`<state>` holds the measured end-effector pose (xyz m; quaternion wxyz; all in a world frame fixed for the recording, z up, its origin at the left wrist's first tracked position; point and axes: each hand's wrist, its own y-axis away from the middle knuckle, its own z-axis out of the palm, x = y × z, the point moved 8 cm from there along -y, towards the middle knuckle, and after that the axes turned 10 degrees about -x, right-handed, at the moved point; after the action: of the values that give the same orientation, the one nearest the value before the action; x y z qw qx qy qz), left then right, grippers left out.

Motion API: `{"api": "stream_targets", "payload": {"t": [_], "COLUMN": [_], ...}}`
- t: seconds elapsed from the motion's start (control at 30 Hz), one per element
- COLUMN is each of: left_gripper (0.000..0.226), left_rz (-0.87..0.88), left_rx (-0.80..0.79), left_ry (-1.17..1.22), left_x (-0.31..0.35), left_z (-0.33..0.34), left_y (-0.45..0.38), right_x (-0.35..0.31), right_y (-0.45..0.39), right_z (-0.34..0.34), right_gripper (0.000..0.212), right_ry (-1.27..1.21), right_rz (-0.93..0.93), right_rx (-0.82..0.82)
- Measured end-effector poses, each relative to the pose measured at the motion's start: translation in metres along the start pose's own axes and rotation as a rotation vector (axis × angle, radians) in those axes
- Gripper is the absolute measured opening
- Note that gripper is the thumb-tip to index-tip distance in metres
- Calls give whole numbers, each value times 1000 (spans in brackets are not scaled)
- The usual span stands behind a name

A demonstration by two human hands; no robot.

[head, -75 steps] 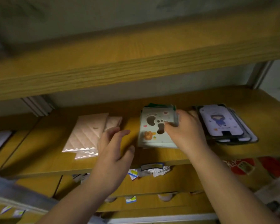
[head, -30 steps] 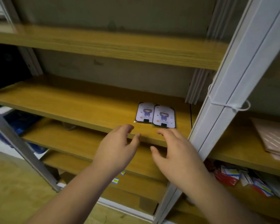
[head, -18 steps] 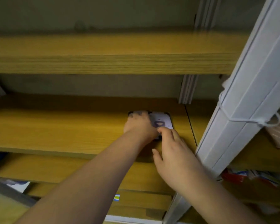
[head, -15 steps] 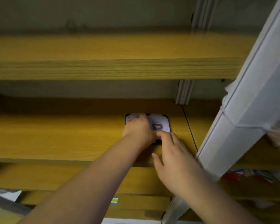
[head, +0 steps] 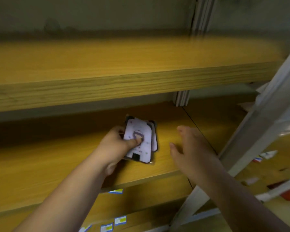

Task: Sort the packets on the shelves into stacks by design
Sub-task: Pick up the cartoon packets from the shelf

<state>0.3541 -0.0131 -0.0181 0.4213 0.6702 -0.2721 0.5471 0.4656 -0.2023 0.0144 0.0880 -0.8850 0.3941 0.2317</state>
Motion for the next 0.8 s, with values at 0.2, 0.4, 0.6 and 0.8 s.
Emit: {"api": "stream_targets", "payload": {"t": [0.2,0.4,0.6,0.8], "left_gripper": [39,33,19,9], "left_rz": [16,0,-16,-44], "left_rx": [-42,-9,44,29], "left_ry": [518,563,587,581], "left_x": [-15,-22,-29,-33], "left_z": [-58,-81,-97,-101], "left_y": [60,88,96,93], "right_x": [-31,-71,-66,-58], "right_y": [-22,-43,-41,-23], "right_z": [38,74,73,67], "right_gripper": [74,105,109,128], "right_ry": [122,336,127,2], "right_rz": [162,264,262,261], "right_rx": [-139,-175,-96,-89]}}
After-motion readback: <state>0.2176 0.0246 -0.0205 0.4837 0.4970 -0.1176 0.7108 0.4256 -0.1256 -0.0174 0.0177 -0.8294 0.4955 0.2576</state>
